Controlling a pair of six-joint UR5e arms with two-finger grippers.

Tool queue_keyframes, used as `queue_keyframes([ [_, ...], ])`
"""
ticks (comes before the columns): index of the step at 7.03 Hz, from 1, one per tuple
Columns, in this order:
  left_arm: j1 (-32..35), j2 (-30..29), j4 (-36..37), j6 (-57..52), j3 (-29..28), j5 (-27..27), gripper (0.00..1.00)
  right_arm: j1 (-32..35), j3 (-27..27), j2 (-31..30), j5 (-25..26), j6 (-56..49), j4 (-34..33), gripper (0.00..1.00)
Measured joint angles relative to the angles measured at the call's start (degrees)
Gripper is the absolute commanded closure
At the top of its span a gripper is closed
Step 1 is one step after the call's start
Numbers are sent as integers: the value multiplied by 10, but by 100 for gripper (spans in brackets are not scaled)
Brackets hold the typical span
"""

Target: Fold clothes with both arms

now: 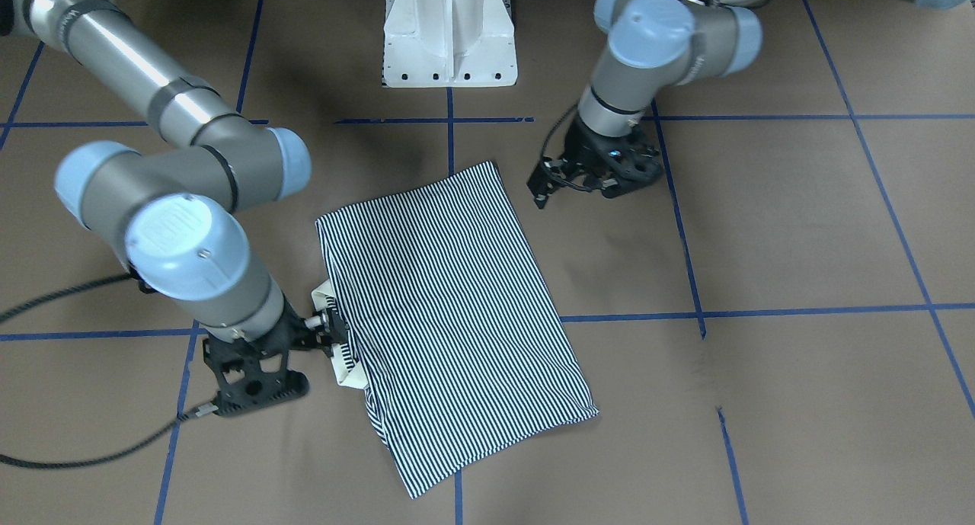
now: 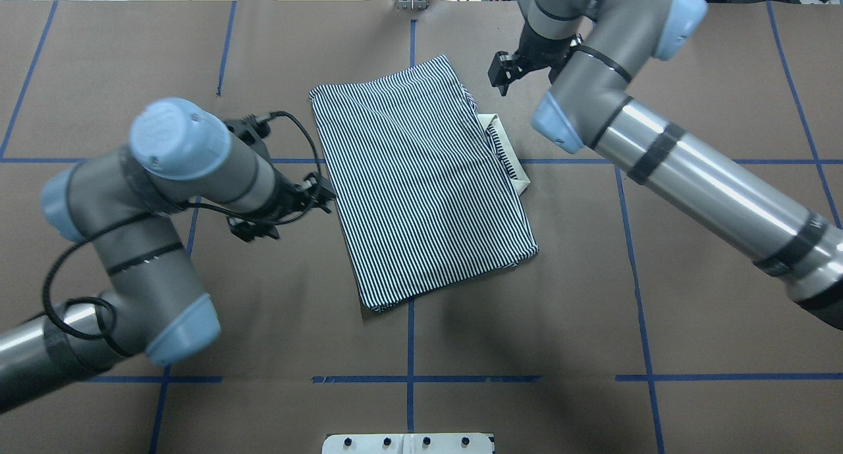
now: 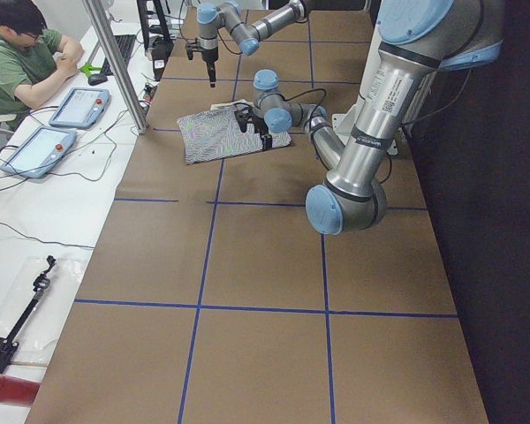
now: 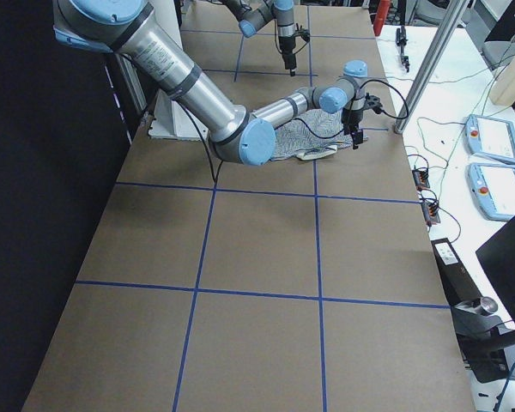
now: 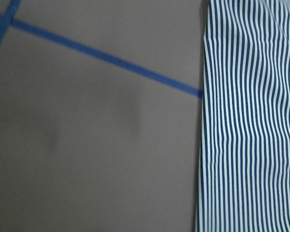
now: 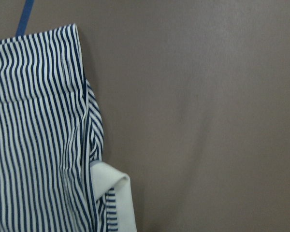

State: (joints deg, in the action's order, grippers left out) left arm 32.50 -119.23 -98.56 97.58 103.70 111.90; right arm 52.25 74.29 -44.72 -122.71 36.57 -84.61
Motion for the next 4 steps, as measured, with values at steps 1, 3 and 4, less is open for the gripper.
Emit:
queue_keyframes([
  [1,-30,-15,16,57,-2,-9,0,7,54,-40,-30,12,-8,0],
  [3,-83,-42,33,149,-21,-34,0,12,108,-86,-53,47,-9,0],
  [4,-97,-60,34,180,-46,-46,0,12,115,-92,-56,53,-9,0],
])
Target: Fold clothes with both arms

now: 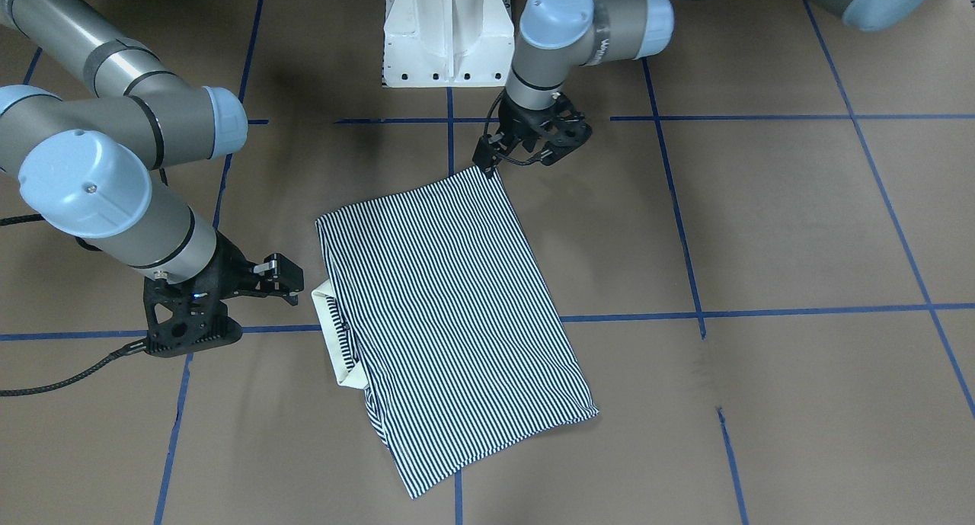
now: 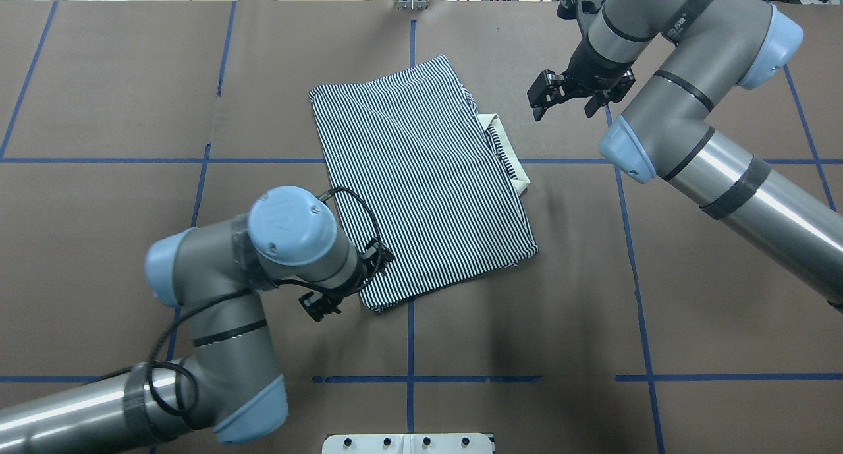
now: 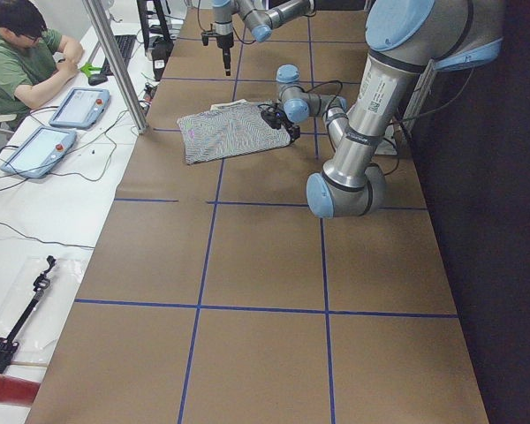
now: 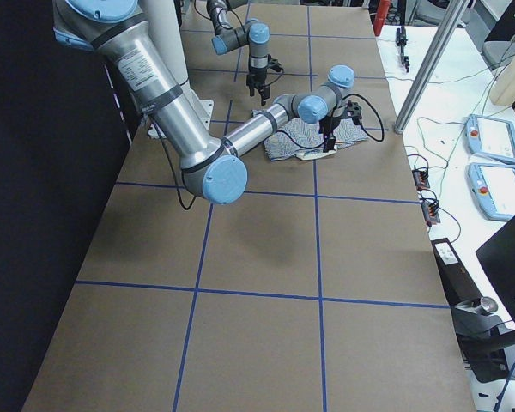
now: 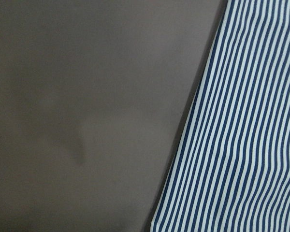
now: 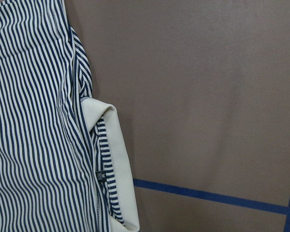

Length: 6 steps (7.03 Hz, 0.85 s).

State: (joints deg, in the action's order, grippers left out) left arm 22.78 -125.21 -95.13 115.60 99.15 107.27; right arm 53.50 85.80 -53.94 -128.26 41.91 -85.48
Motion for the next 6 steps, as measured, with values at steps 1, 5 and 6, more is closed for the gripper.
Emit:
queue_keyframes([
  [1,-10,-13,0,20,-22,-11,0,0,3,-3,0,2,0,0],
  [5,-36,-17,1,39,-40,-29,13,0,11,-7,2,4,0,0],
  [6,-37,-18,1,42,-41,-30,14,0,12,-7,2,4,1,0],
])
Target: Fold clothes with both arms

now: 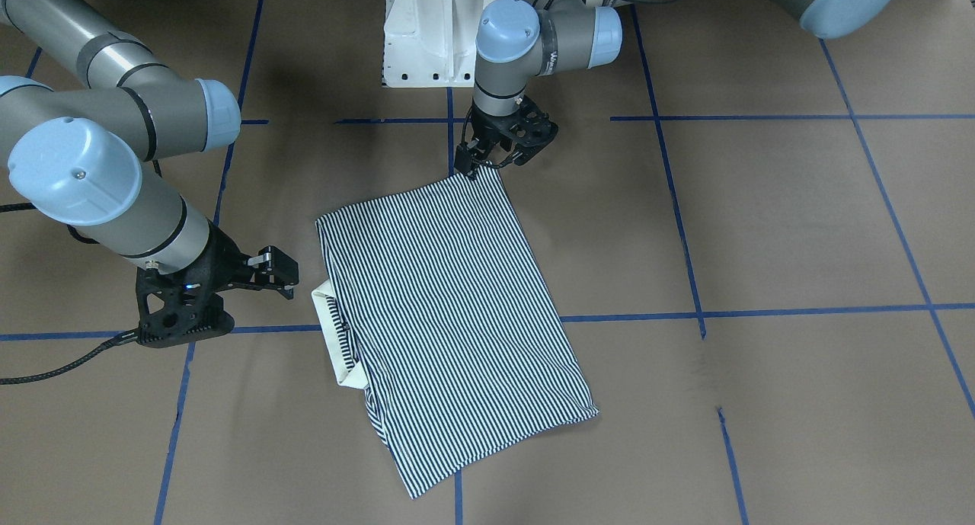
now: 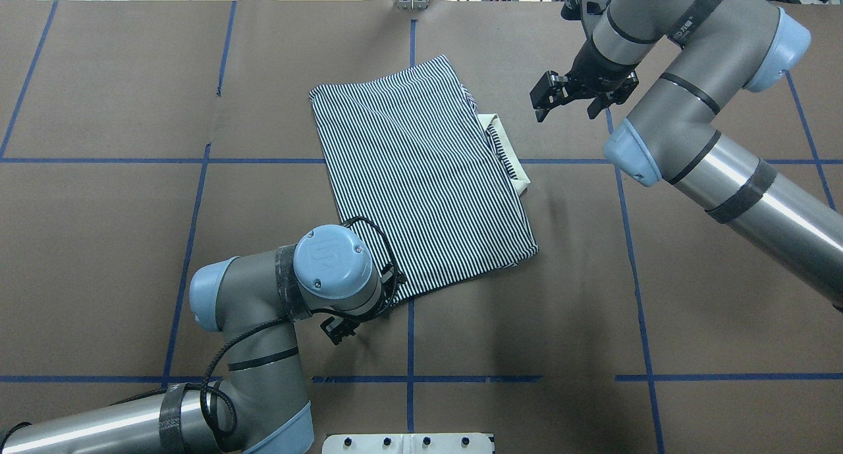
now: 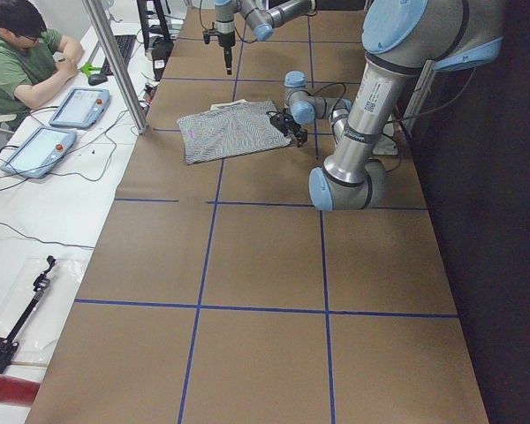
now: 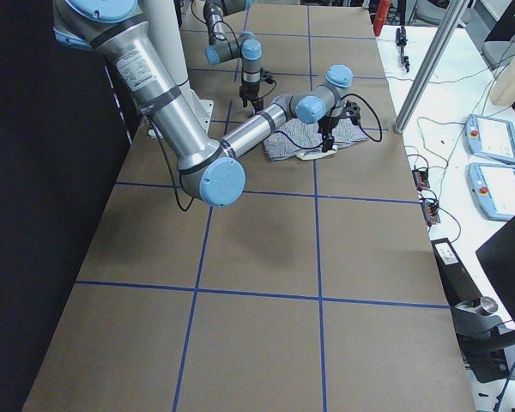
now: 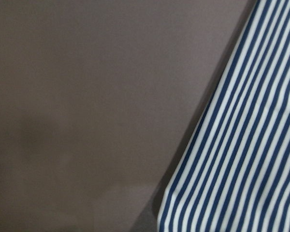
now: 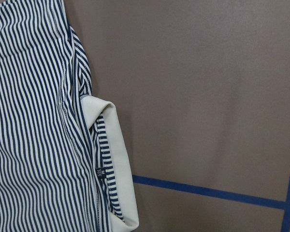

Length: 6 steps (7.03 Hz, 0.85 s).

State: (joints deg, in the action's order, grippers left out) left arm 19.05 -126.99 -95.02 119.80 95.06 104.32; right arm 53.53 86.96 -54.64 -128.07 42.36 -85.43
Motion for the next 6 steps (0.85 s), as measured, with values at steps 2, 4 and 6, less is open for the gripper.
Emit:
queue_keyframes([
  [2,-1,-4,-1,7,-1,-1,16,0,0,-3,0,0,0,0],
  [4,-1,-7,-1,5,-3,-14,17,0,0,-5,1,-1,0,0],
  [6,1,-9,-2,1,-5,-30,21,-1,0,-7,1,-1,0,0],
])
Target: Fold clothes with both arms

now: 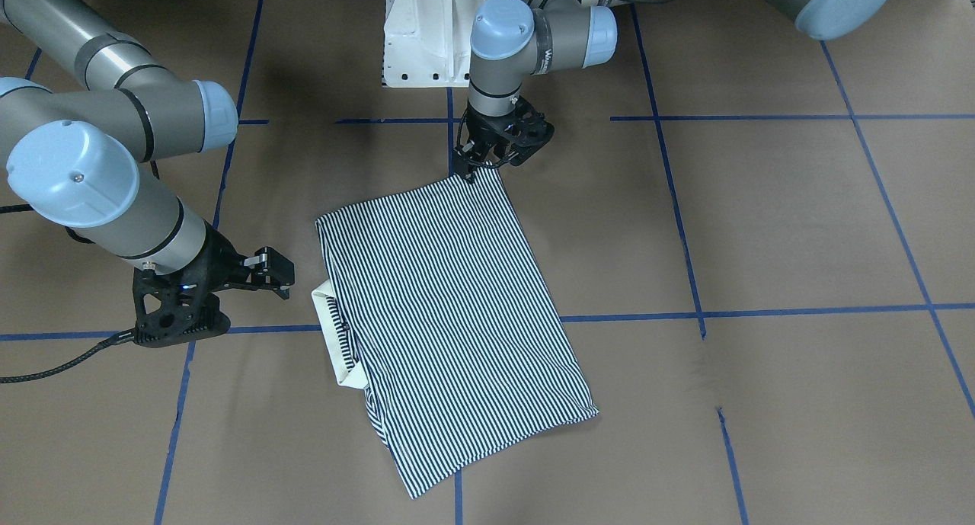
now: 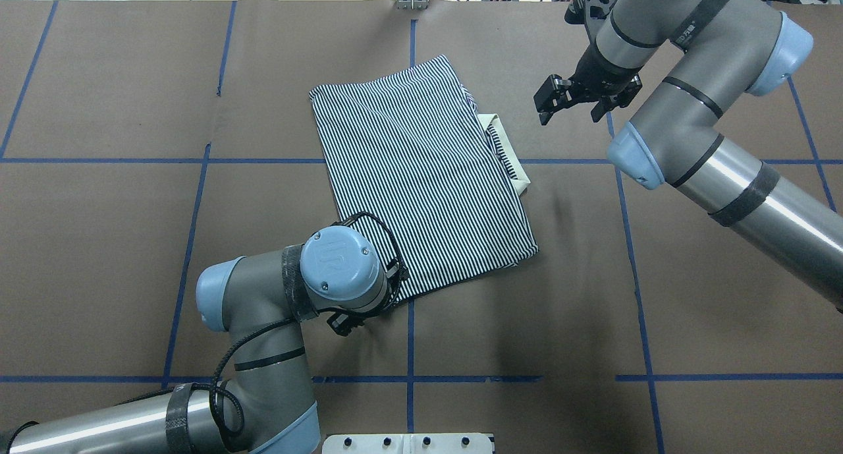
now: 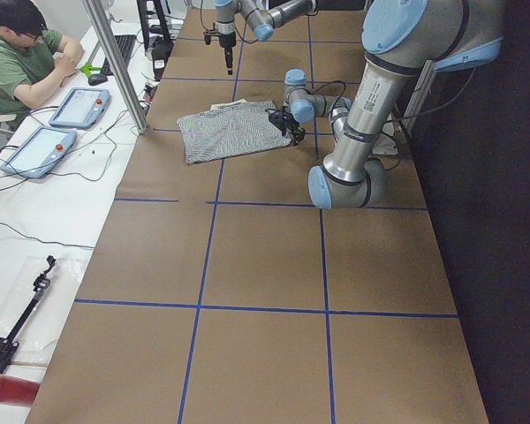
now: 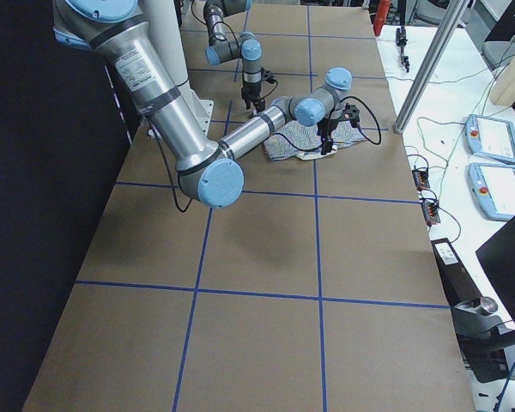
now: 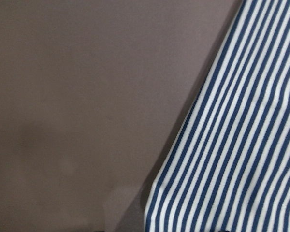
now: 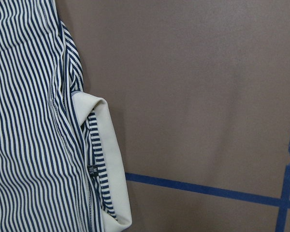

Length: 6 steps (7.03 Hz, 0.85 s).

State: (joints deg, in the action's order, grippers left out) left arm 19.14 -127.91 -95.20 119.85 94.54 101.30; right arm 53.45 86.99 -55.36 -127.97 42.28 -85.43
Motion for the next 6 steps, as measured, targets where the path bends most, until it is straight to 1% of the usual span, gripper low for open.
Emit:
queue_keyframes([
  [1,1,0,-1,-1,0,-6,33,0,0,-1,0,0,0,0],
  [3,1,-1,-1,-1,-1,-12,67,0,0,-2,0,0,0,0],
  [6,1,-2,-2,-1,-2,-12,100,0,0,-4,0,0,0,0],
])
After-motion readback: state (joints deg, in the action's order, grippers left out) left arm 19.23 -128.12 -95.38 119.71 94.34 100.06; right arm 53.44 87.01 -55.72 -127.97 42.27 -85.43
